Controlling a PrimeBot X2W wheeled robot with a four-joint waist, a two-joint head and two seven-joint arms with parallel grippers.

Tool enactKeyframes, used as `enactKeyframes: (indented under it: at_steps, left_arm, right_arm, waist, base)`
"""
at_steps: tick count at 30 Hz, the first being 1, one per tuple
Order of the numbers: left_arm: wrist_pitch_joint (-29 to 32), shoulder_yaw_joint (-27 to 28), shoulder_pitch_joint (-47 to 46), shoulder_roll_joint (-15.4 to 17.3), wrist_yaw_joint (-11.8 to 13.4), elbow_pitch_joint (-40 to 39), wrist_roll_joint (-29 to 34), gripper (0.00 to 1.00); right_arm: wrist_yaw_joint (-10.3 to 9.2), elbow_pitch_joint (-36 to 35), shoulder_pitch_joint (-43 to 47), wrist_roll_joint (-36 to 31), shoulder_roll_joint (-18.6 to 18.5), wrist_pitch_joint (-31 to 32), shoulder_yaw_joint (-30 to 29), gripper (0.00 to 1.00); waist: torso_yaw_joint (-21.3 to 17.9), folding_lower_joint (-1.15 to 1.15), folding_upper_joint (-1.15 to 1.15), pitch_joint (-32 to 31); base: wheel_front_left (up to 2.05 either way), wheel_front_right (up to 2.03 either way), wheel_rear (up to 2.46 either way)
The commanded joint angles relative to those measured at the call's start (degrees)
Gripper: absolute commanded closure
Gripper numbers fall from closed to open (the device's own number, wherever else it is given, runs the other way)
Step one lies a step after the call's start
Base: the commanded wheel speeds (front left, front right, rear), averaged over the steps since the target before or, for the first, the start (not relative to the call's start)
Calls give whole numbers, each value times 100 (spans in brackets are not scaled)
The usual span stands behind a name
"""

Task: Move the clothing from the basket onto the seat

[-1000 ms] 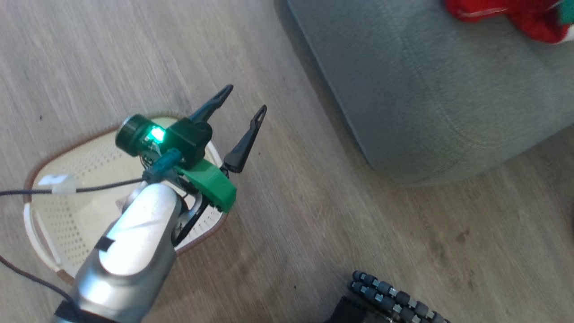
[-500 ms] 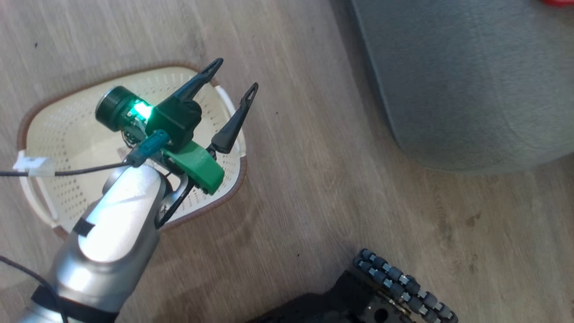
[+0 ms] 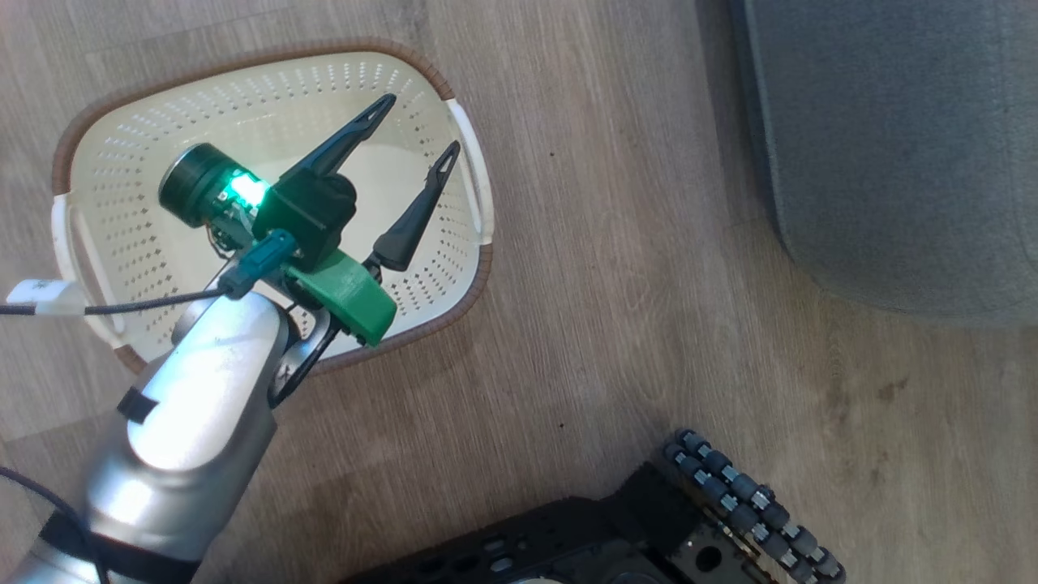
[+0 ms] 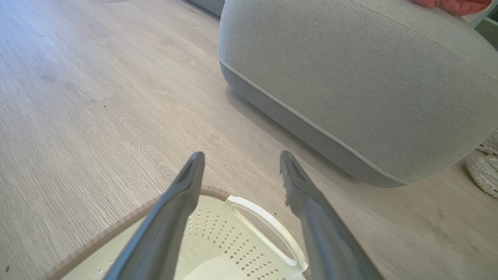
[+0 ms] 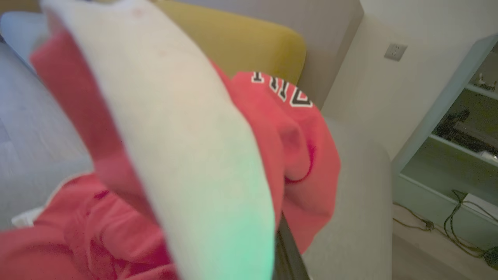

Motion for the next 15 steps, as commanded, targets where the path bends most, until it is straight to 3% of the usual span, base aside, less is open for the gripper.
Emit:
enactKeyframes:
  at_steps: [1, 4, 9, 10, 11, 12, 15]
  left_arm:
    - [2, 129, -42, 132, 16, -195, -20, 0]
    - [-2, 124, -46, 143, 24, -184, -40, 0]
    - [-18, 136, -56, 122, 44, -110, -103, 0]
    - [-26, 133, -55, 102, 45, -92, -120, 0]
    - [-34, 129, -55, 80, 46, -75, -135, 0]
    - [-56, 118, -58, 28, 47, -39, -159, 0]
    - [-87, 103, -36, -52, 49, 41, -199, 0]
  right_arm:
    - [-2, 14, 347, 31, -85, -47, -244, 100]
    - [-2, 492, 497, 52, -154, 63, -562, 100]
    - [-2, 1275, 560, 260, -371, -165, -517, 100]
    - [-2, 1405, 592, 286, -416, -250, -487, 67]
    - [-2, 1532, 626, 307, -459, -317, -450, 22]
    - [-2, 1761, 697, 362, -531, -428, -380, 0]
    - [-2, 2009, 854, 478, -589, -593, -229, 0]
  waist:
    - [42, -1, 0, 39]
    - [68, -1, 0, 33]
    - [62, -1, 0, -56]
    - [69, -1, 0, -88]
    - [78, -1, 0, -122]
    - [99, -1, 0, -199]
    - [144, -1, 0, -324]
  base:
    - [0, 0, 0]
    - [0, 0, 0]
    - [0, 0, 0]
    - [0, 0, 0]
    - [0, 0, 0]
    - [0, 0, 0]
    - [0, 0, 0]
